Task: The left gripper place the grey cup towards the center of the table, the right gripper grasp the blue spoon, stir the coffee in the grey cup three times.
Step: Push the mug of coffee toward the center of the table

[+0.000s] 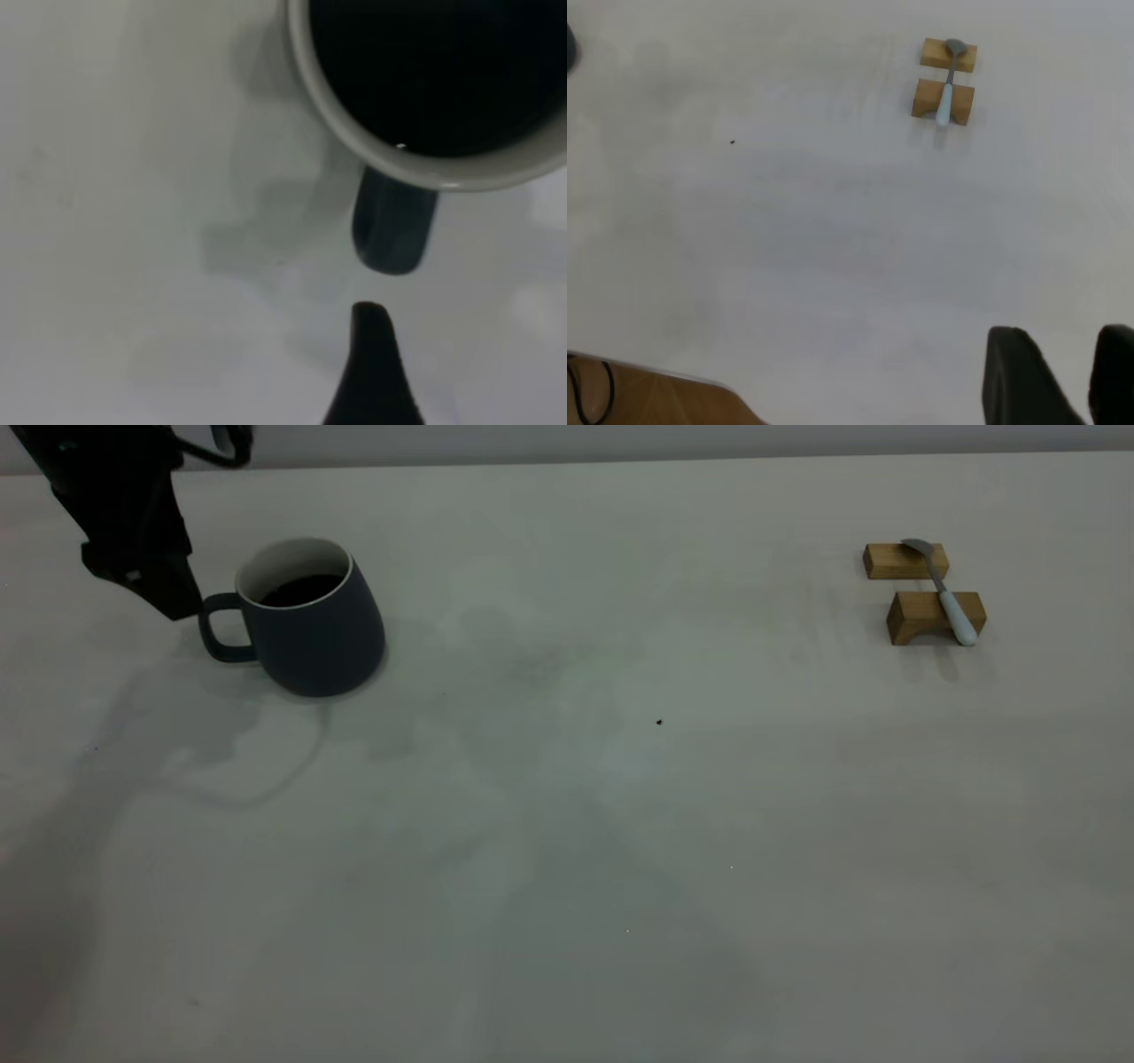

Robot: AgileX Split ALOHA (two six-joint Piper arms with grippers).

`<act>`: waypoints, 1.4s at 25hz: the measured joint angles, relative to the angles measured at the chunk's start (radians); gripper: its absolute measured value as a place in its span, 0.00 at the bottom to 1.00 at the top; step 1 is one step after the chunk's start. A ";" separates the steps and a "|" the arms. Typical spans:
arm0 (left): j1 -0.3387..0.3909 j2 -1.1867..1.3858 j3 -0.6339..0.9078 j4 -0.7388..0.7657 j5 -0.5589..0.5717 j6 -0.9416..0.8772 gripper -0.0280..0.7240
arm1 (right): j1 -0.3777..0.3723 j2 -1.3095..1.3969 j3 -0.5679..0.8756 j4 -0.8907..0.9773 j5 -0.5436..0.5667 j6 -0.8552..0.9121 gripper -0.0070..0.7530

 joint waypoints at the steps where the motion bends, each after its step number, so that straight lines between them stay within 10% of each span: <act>1: 0.000 0.016 -0.010 0.015 0.002 0.001 0.87 | 0.000 0.000 0.000 0.000 0.000 0.000 0.32; 11: -0.004 0.137 -0.089 0.036 -0.003 0.051 0.77 | 0.000 0.000 0.000 0.000 0.000 0.000 0.32; 23: -0.060 0.149 -0.093 0.042 -0.050 0.146 0.32 | 0.000 0.000 0.000 0.000 0.000 0.000 0.32; 35: -0.283 0.159 -0.097 -0.048 -0.098 0.111 0.32 | 0.000 0.000 0.000 0.000 0.000 0.000 0.32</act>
